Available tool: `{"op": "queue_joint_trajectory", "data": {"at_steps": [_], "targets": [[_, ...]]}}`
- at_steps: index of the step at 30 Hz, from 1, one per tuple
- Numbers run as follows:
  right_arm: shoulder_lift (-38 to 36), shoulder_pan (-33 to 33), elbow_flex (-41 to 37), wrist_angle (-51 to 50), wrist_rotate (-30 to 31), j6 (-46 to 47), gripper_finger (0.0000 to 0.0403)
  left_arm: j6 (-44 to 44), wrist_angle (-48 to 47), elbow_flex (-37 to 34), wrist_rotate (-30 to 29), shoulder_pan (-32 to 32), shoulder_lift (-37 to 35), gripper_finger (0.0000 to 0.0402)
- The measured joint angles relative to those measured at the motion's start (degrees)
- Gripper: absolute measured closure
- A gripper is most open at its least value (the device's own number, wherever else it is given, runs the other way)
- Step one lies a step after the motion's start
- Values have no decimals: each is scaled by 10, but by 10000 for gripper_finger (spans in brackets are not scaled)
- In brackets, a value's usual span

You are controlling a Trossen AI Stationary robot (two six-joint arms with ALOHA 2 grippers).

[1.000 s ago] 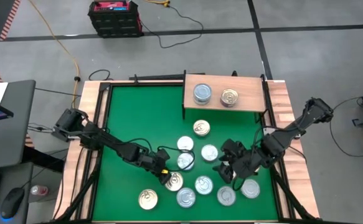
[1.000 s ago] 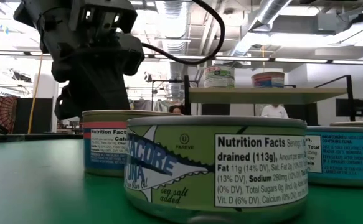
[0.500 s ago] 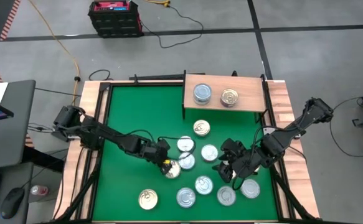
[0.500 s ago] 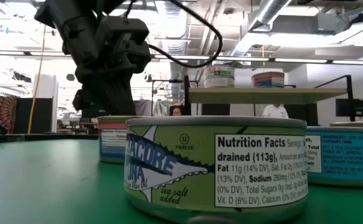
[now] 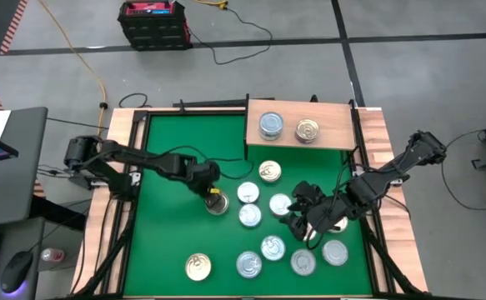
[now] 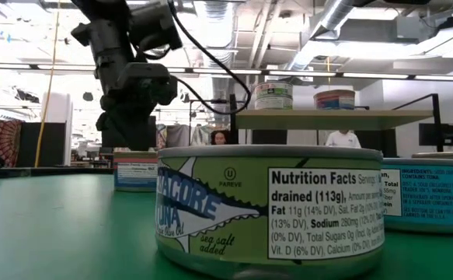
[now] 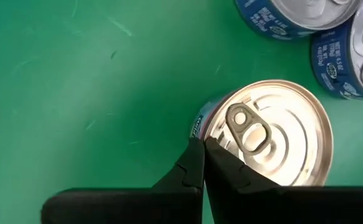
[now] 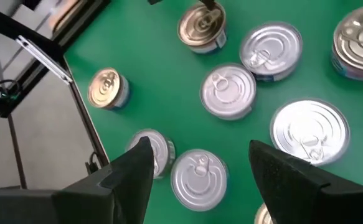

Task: Stack canned seafood by type on shelf
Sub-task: Stack the pink tuna can on top of the pink tuna can

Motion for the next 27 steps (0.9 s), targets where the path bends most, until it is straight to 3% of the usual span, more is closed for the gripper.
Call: {"op": "queue_joint_trajectory", "data": {"at_steps": [10, 17, 27], "targets": [[0, -2, 0, 6, 0, -14, 120, 125, -25, -2, 145, 139, -2, 401], [0, -3, 0, 6, 0, -15, 120, 152, -49, -2, 158, 207, -11, 401], [0, -16, 0, 3, 1, -20, 120, 179, -81, 0, 153, 218, -96, 401]]}}
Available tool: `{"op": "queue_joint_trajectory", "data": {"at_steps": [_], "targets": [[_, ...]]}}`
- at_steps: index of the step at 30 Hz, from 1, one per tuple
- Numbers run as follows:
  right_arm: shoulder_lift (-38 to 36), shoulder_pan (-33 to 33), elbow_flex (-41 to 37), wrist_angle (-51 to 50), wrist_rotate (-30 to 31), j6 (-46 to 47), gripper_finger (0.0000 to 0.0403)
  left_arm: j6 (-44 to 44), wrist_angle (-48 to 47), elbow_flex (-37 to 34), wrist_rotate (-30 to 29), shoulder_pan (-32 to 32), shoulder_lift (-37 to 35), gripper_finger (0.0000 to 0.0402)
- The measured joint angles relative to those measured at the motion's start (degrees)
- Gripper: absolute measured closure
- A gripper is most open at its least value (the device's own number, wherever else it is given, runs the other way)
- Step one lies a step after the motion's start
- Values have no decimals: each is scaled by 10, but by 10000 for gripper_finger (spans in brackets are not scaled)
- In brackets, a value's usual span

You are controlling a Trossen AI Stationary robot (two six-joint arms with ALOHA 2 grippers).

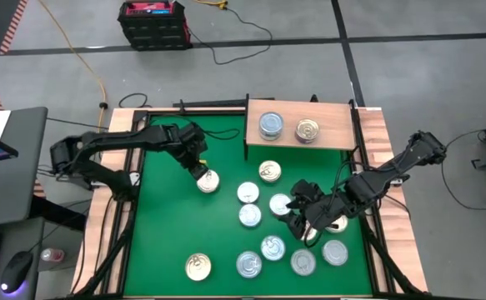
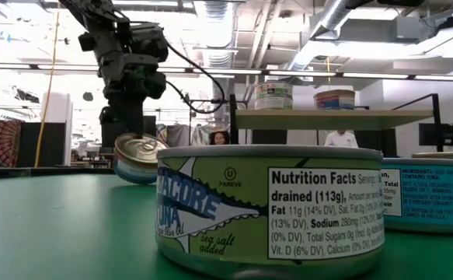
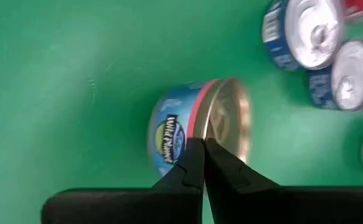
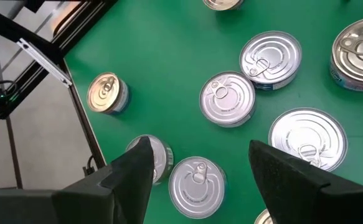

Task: Stack canned seafood by type on shelf
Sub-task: Stack the pink tuna can on top of the pink tuna can

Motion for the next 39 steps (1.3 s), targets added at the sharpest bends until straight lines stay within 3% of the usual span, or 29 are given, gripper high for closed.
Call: {"op": "queue_joint_trajectory", "data": {"at_steps": [4, 16, 21, 25, 33, 36, 39], "targets": [[0, -14, 0, 2, 0, -23, 120, 2, -18, 0, -11, -20, -23, 401], [0, -24, 0, 7, -1, -50, 120, -7, 10, 0, -123, -169, -46, 400], [0, -20, 0, 7, -1, -49, 120, 1, 45, 17, -170, -200, -89, 373], [0, -18, 0, 7, -1, -55, 120, 28, 38, 37, -156, -212, -103, 314], [0, -19, 0, 9, -1, -42, 120, 55, 31, 34, -187, -198, -47, 116], [0, -19, 0, 9, -1, -27, 120, 76, 36, 34, -158, -183, -27, 57], [0, -19, 0, 10, -1, -25, 120, 111, 39, 35, -122, -171, -4, 26]]}}
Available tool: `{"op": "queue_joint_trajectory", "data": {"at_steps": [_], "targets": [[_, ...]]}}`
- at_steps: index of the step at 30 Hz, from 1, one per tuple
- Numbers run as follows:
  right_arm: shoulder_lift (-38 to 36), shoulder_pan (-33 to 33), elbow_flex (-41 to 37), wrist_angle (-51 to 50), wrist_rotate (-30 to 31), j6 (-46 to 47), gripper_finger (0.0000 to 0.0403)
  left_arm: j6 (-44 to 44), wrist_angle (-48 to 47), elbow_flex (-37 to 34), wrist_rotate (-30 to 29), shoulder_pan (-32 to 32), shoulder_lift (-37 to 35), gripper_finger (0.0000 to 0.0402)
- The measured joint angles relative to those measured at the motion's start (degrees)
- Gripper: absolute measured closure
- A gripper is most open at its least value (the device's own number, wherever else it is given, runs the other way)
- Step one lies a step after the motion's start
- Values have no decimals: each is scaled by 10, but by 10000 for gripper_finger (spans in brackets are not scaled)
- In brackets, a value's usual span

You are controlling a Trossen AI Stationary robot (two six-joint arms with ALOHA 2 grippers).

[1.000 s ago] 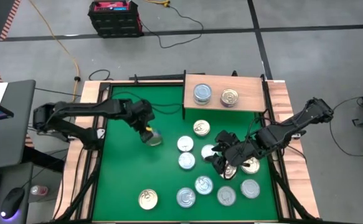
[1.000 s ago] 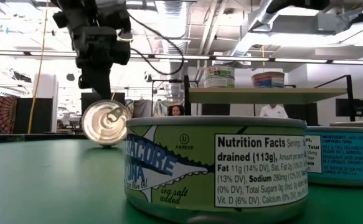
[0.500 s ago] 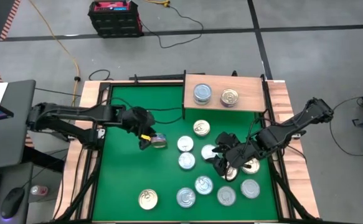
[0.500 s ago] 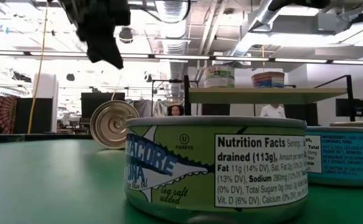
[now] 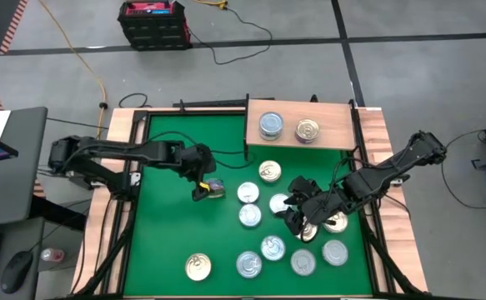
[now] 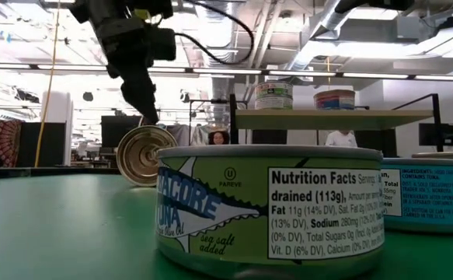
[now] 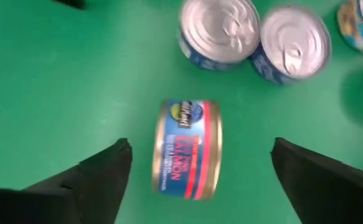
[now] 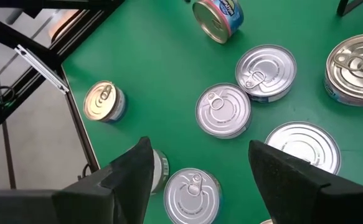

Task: Stack canned seafood by type on shelf
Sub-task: Stack the pink tuna can on top of the pink tuna can

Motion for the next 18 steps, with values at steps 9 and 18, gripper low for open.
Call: {"op": "queue_joint_trajectory", "data": {"at_steps": [9, 18], "targets": [[0, -9, 0, 2, 3, 10, 120, 64, -31, 0, 71, 28, 82, 65], [0, -8, 0, 1, 16, 11, 120, 86, -16, 0, 70, 29, 84, 211]]}}
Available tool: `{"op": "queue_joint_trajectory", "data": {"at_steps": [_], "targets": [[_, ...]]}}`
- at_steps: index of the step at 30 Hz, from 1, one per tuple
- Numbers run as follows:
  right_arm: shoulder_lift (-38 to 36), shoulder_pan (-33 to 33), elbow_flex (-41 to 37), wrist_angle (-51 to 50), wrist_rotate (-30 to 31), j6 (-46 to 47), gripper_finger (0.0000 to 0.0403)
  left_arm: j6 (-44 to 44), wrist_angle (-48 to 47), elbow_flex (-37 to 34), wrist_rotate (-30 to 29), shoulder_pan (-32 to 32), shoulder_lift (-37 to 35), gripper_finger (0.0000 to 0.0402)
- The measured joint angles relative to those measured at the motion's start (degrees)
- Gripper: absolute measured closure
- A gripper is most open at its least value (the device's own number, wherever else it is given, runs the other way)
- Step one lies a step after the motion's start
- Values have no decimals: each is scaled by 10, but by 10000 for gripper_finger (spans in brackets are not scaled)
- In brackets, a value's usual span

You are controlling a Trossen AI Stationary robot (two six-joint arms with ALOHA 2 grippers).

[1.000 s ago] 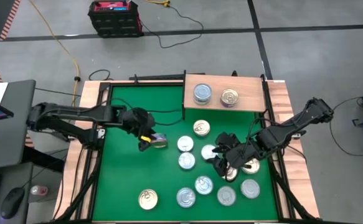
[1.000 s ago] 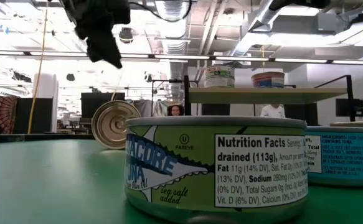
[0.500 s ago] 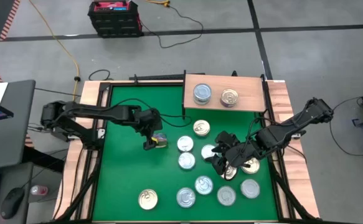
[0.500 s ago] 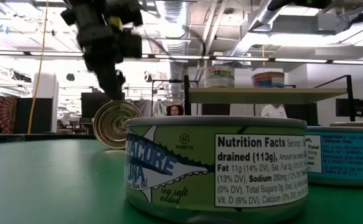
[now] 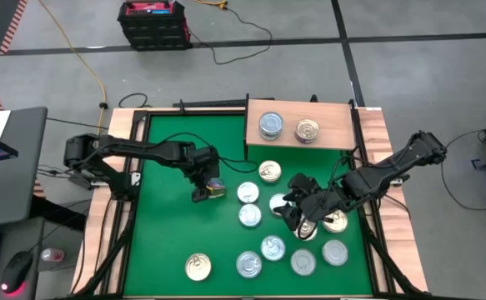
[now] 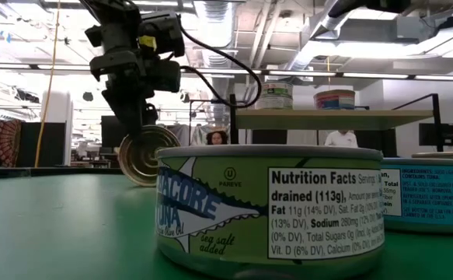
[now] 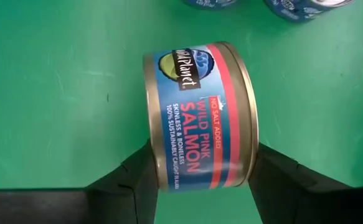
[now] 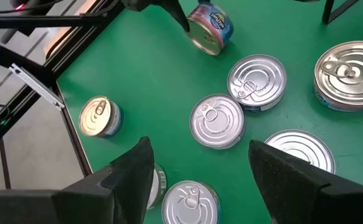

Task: Stack canned seafood by type on shelf
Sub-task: Stack the pink tuna can on top of the pink tuna can

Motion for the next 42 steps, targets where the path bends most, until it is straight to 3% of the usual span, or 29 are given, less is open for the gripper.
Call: {"op": "queue_joint_trajectory", "data": {"at_steps": [8, 12, 17, 23, 30, 34, 38, 42], "targets": [[0, 7, 0, 6, 0, -46, 120, -7, 45, 0, 21, 2, -36, 211], [-12, 21, 0, -1, 5, -42, 120, -50, 69, 17, 67, 2, -72, 211], [-57, 14, 0, -1, 14, -43, 120, -128, 128, 90, 138, 2, -74, 211], [-122, -18, 0, -5, 45, -44, 120, -182, 141, 246, 154, 40, -12, 211], [-167, -62, 0, -17, 164, -13, 120, -272, 137, 416, 266, 115, 118, 211], [-167, -84, 0, -37, 188, 29, 120, -311, 138, 491, 327, 143, 194, 211], [-162, -103, 0, -54, 192, 64, 120, -352, 137, 532, 386, 156, 243, 211], [-160, -103, 0, -61, 199, 63, 120, -354, 143, 536, 407, 162, 243, 211]]}}
